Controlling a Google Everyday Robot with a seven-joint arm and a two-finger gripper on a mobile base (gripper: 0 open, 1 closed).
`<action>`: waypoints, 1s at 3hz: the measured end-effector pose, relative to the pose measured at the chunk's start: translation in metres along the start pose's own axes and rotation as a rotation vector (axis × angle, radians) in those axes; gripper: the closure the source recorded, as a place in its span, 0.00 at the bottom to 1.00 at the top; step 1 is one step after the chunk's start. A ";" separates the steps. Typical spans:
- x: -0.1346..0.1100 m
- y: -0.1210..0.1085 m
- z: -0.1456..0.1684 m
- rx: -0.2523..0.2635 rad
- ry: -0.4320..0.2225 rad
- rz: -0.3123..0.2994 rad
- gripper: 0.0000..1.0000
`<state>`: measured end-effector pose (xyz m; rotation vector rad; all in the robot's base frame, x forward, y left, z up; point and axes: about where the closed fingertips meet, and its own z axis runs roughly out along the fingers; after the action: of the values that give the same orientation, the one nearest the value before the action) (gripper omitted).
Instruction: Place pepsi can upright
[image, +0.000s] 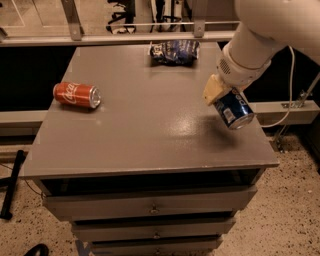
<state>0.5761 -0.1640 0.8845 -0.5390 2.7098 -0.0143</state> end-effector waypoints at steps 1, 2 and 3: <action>-0.020 -0.008 -0.017 -0.123 -0.199 -0.009 1.00; -0.036 -0.013 -0.029 -0.236 -0.411 -0.012 1.00; -0.059 -0.004 -0.046 -0.350 -0.653 0.001 1.00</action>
Offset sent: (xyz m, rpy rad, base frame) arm 0.0417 0.0161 0.1082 0.7020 -0.6288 0.2542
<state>0.6117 -0.1490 0.9489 -0.5243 2.0734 0.5466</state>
